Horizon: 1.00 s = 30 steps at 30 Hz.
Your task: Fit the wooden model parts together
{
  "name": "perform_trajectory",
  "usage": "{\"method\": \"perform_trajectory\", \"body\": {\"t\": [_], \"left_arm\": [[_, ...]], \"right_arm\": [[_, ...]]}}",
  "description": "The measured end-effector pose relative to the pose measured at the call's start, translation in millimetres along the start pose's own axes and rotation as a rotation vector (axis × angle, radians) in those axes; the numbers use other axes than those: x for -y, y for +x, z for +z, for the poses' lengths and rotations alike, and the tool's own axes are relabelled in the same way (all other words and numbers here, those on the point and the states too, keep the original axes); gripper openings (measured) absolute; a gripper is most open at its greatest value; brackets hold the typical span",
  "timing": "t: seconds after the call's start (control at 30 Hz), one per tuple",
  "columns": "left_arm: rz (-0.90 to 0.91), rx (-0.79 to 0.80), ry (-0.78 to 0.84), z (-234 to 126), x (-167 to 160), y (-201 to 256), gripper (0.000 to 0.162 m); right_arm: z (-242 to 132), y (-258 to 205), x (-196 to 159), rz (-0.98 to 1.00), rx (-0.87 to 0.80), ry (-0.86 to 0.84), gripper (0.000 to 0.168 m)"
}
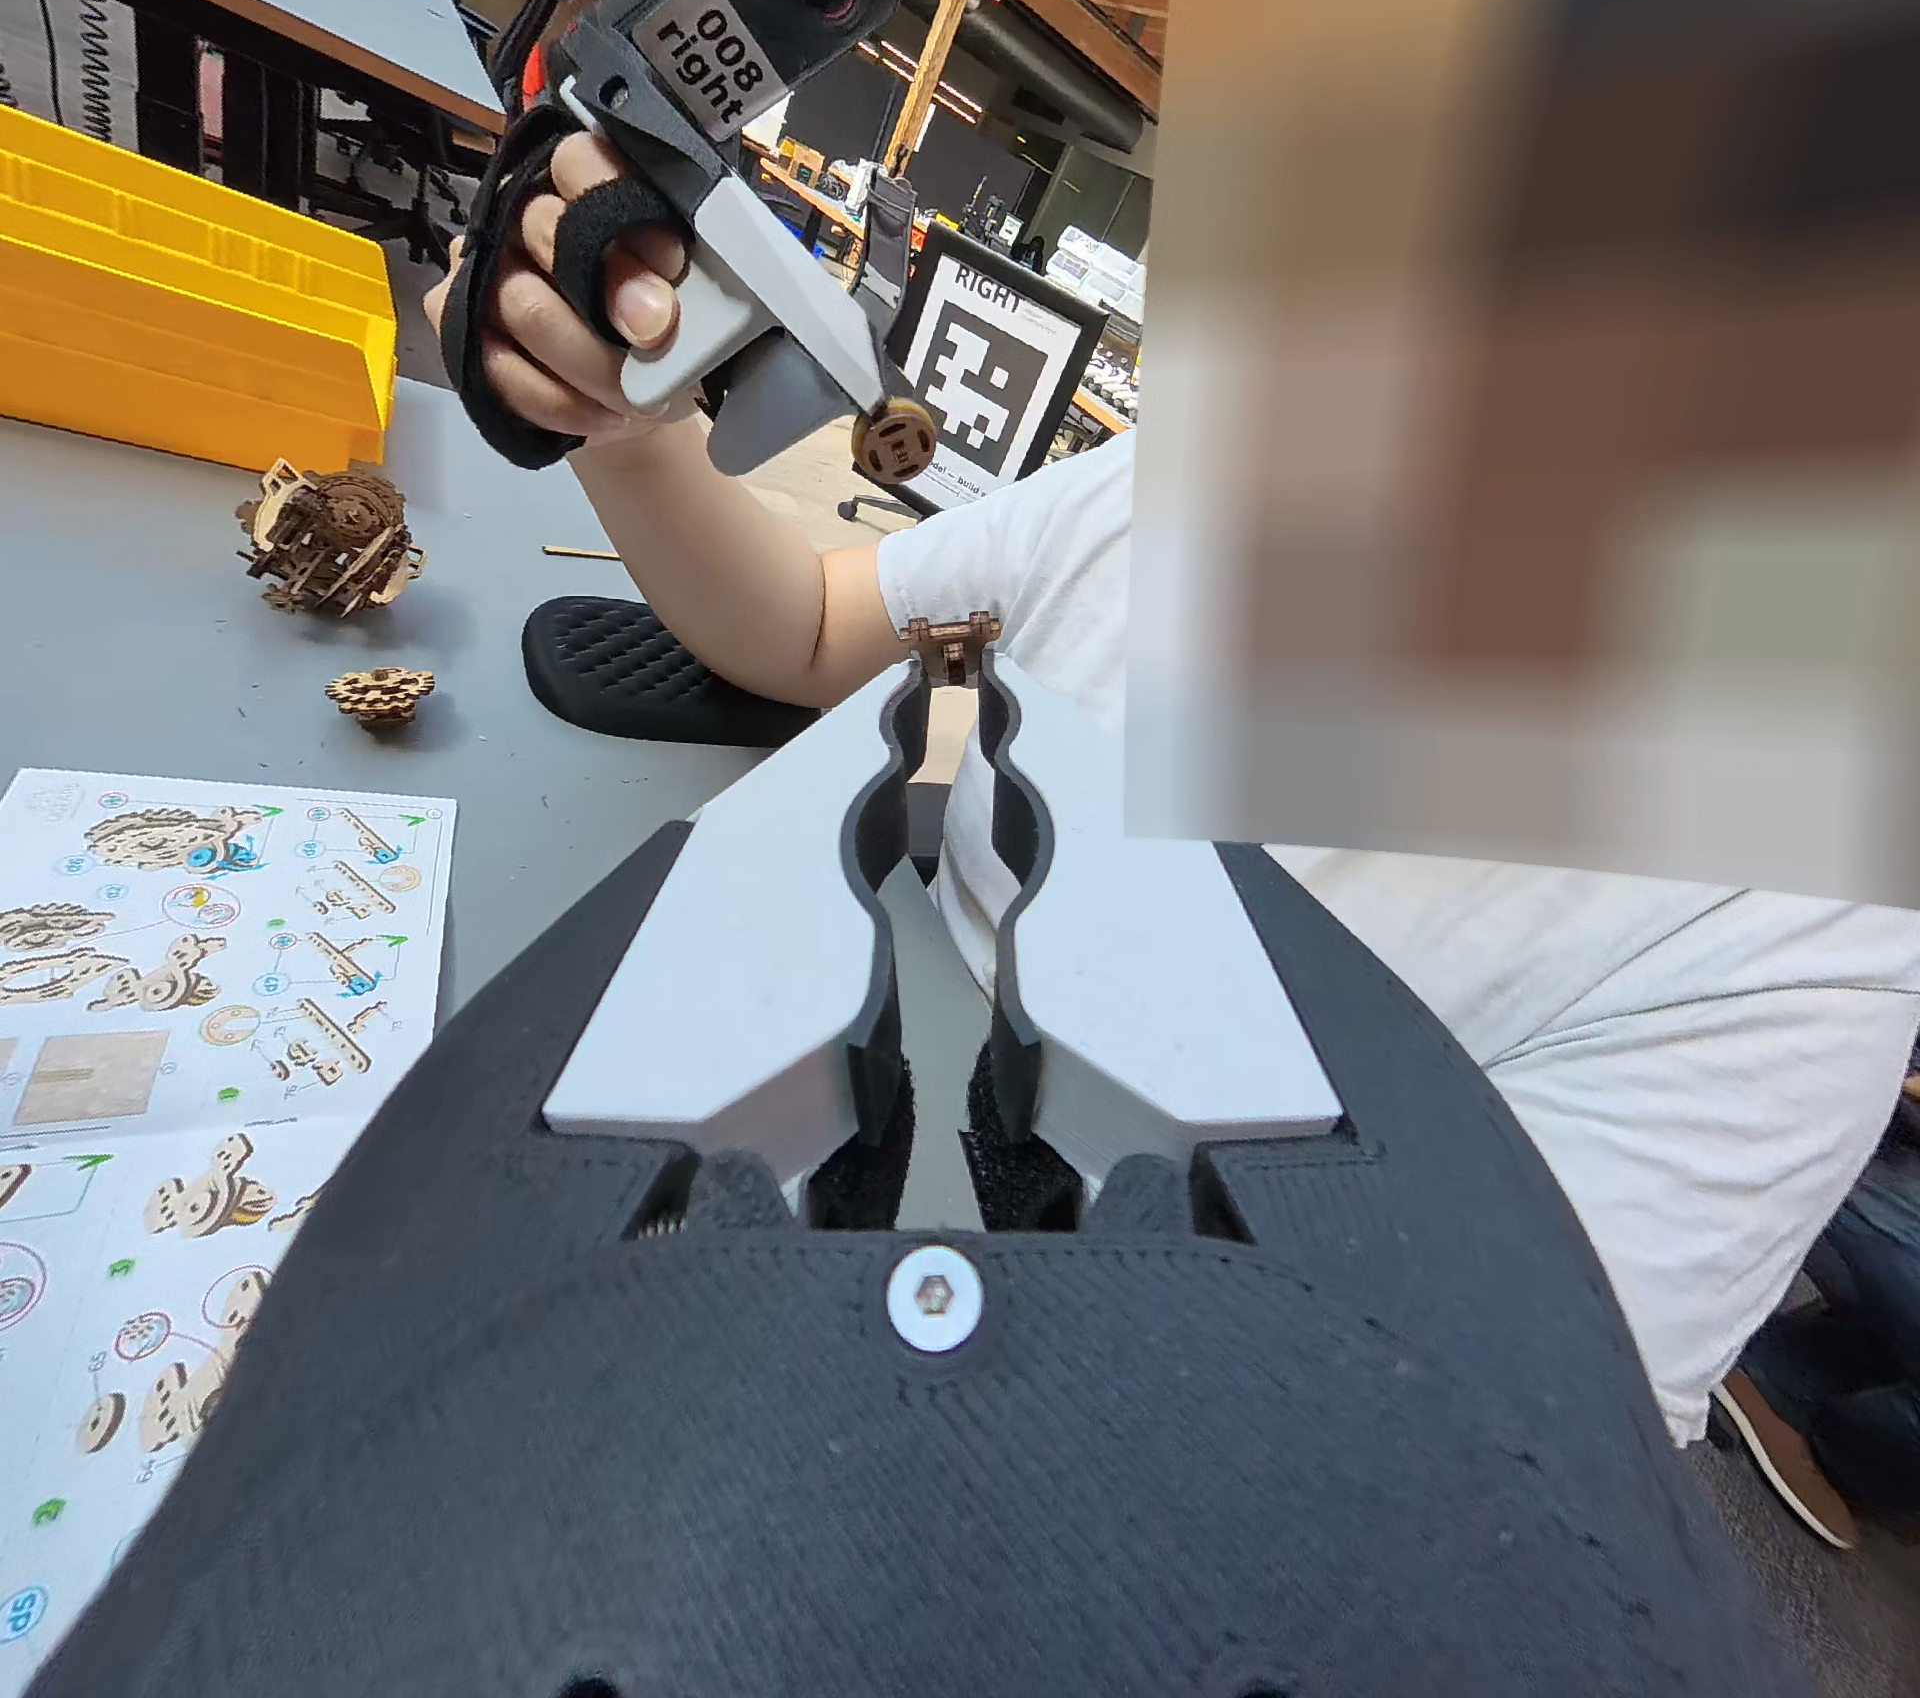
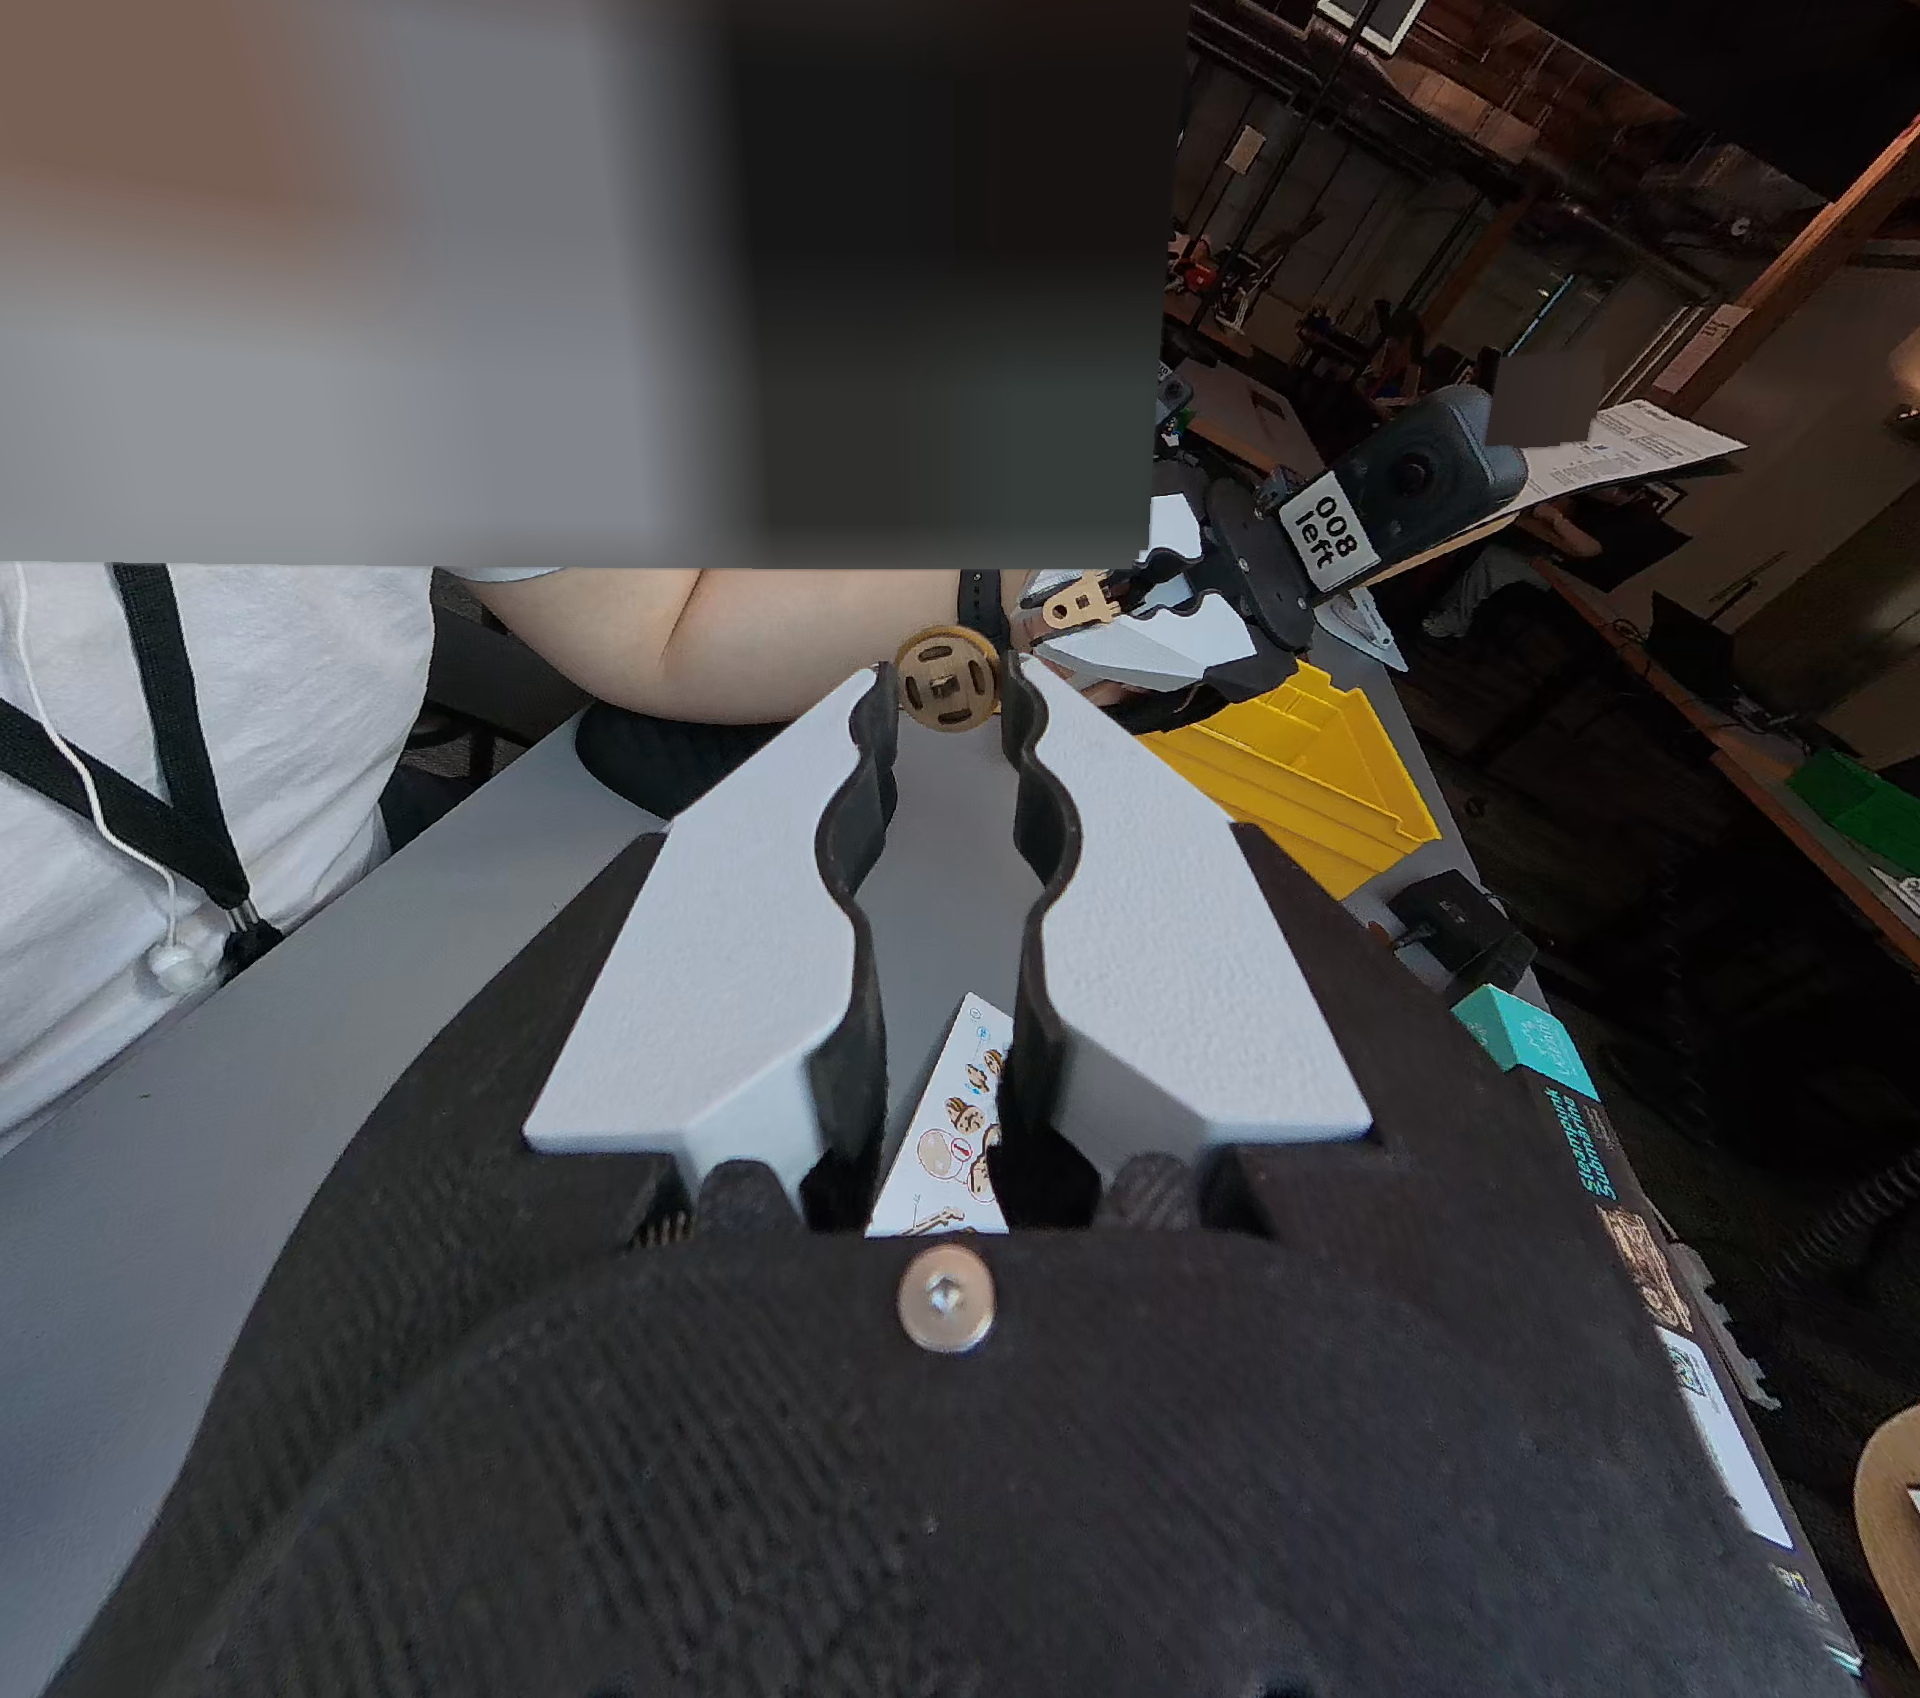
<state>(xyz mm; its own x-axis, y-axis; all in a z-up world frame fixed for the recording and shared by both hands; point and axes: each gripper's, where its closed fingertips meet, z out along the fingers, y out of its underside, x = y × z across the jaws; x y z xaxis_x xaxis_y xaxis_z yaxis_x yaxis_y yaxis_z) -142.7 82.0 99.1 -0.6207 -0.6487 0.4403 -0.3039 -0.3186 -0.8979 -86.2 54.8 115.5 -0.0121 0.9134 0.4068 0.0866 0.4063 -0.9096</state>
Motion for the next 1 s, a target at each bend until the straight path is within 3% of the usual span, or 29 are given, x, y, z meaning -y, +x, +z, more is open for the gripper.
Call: {"method": "perform_trajectory", "body": {"t": [0.4,1.0], "left_arm": [[-0.084,-0.035,-0.067,27.0,-14.8,-21.9,0.007],[-0.118,-0.057,-0.104,40.4,-22.3,-27.0,0.007]], "right_arm": [[27.9,-1.4,-27.4,-0.05,0.001,-0.062,0.02],[27.8,-0.6,-40.6,0.015,0.032,-0.098,0.02]]}}
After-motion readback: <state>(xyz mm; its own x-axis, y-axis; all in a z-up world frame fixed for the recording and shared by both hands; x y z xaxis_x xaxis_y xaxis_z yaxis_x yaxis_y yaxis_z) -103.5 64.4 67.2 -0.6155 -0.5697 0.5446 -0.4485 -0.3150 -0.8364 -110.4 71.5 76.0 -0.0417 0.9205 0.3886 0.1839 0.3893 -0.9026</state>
